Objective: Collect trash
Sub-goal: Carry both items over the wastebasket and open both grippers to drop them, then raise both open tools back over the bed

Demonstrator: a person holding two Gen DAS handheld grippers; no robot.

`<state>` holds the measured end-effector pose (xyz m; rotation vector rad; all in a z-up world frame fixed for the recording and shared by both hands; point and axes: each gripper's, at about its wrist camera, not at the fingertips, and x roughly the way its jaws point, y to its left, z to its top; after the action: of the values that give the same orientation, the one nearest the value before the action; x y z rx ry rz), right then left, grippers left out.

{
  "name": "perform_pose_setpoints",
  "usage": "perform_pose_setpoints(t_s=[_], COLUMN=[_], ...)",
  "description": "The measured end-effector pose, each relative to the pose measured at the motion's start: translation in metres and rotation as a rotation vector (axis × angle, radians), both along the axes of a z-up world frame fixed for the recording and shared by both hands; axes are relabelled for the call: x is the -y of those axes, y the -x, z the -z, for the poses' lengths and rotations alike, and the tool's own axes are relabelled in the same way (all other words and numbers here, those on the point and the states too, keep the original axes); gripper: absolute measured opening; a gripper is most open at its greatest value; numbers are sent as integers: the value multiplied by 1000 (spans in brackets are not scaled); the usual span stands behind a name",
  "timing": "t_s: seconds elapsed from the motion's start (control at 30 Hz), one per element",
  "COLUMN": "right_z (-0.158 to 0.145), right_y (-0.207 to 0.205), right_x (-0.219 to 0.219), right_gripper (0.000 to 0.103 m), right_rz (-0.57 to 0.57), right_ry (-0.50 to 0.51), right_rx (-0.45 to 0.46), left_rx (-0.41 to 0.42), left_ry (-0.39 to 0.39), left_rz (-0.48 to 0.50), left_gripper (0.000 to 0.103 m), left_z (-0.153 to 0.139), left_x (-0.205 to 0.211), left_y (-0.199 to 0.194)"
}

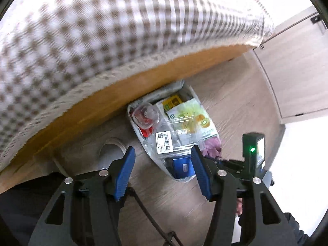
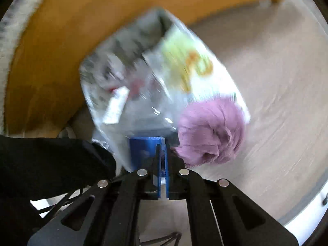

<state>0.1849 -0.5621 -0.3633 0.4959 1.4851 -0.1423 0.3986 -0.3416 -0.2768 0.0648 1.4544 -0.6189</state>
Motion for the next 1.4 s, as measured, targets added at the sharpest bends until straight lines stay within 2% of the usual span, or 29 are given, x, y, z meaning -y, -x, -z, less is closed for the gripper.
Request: perform_pose_setpoints(t_s=[0.1, 0.2, 0.3, 0.37, 0.43, 0.53, 0.7, 0.77, 0.8, 0.83, 0.87, 0.9, 1.1, 1.23, 1.4], right_z=[-42, -74, -91, -96, -88, -53, -2, 16, 20, 24, 22, 18, -12, -32, -61], right_y=[-22, -39, -56, -71, -86, -115, -131, -131, -131, -129, -127, -124, -107, -95, -68], right_x=[-5, 1, 1, -4, -7, -1, -3, -3, -6, -6, -6, -4, 0, 4, 8], right_gripper=[3, 3, 3, 3, 3, 3, 3, 3, 11, 39, 55, 65, 65, 65, 64], right_rz=[-54, -65, -61, -83, -90, -69, -86, -88, -89, -87, -81, -74, -91, -75, -71], right_ry=[70, 81, 37, 42, 36, 6, 19, 12, 19, 37, 58, 85, 150, 159, 196], right_rx=[60, 113, 164, 190, 194, 158, 106, 47, 20, 4, 3, 14, 41, 45, 49], left_rx=[32, 57, 79, 71, 57, 47, 52, 43, 37, 33, 31, 28, 2, 3, 6], left_ry=[32, 55, 49, 54, 55, 56, 52, 50, 49, 48, 49, 50, 48, 13, 18], left_rz=[-11, -19, -42, -64, -84, -92, -78, -81, -84, -86, -87, -87, -72, -41, 0], left_gripper=[54, 55, 57, 57, 57, 57, 57, 57, 57, 57, 57, 57, 57, 57, 58], left_z=[-19, -33, -41, -40, -39, -37, -33, -29, -27, -26, -24, -23, -13, -6, -15], left_x=[-11, -20, -30, -37, -44, -49, -52, -48, -45, -45, -45, -46, -37, -26, -10], left_y=[-4, -10, -18, -23, -29, -30, -27, -25, -24, -25, -24, -25, -21, -8, 12])
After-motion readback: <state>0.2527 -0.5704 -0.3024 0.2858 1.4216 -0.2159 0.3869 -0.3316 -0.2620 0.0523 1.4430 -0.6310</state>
